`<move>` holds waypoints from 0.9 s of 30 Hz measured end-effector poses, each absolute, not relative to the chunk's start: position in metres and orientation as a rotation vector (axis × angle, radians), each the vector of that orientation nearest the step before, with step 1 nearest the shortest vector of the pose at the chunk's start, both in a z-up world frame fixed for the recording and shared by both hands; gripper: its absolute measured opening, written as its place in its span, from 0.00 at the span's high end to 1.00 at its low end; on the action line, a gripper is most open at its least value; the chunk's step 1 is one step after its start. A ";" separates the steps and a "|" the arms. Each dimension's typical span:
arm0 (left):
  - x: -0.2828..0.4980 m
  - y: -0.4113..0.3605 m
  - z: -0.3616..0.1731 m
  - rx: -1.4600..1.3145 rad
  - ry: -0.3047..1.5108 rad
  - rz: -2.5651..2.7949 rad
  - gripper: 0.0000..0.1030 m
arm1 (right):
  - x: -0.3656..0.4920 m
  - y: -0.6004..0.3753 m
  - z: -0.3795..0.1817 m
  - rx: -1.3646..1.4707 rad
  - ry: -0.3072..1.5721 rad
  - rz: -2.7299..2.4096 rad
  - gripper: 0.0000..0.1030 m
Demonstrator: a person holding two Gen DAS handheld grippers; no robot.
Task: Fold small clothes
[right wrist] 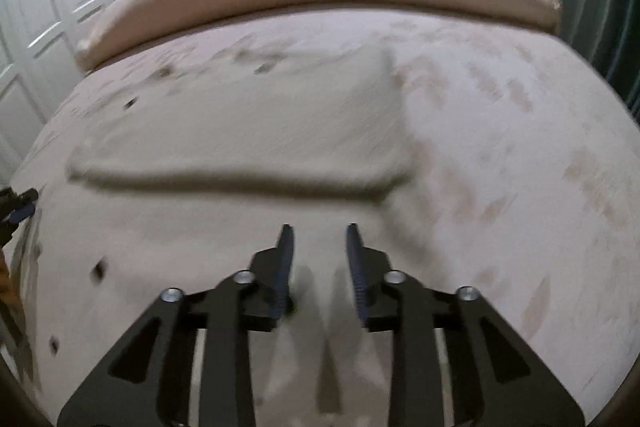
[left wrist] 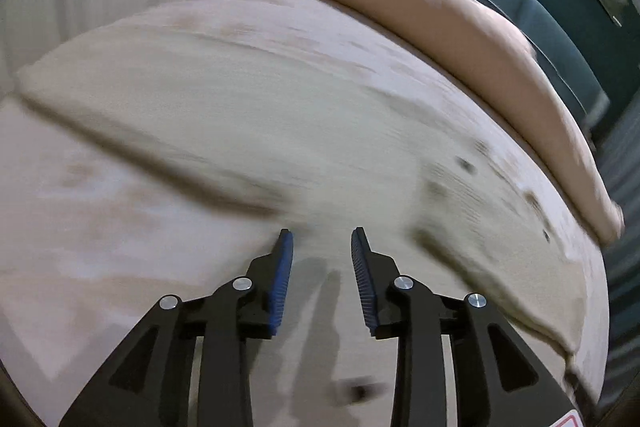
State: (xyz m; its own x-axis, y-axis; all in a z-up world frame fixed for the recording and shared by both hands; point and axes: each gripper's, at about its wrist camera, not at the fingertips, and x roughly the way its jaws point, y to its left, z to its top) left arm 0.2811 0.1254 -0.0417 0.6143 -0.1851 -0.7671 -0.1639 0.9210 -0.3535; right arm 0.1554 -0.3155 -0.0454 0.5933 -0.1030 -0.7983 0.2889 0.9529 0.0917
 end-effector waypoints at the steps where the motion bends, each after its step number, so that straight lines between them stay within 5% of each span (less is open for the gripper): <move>1: 0.279 0.158 -0.041 -0.432 0.923 0.046 0.70 | 0.150 -0.307 -0.052 0.244 0.919 -0.195 0.70; 7: 0.289 0.326 -0.039 -0.633 0.886 0.315 0.70 | 0.122 -0.275 -0.062 0.254 0.876 -0.171 0.41; 14: 0.320 0.432 -0.056 -0.875 0.821 0.443 0.71 | 0.118 -0.263 -0.069 0.197 0.872 -0.154 0.25; 18: 0.339 0.429 -0.045 -0.871 0.819 0.395 0.92 | 0.118 -0.261 -0.070 0.189 0.875 -0.155 0.21; 27: 0.348 0.241 0.097 -0.566 0.615 -0.079 0.94 | 0.117 -0.266 -0.072 0.237 0.856 -0.124 0.16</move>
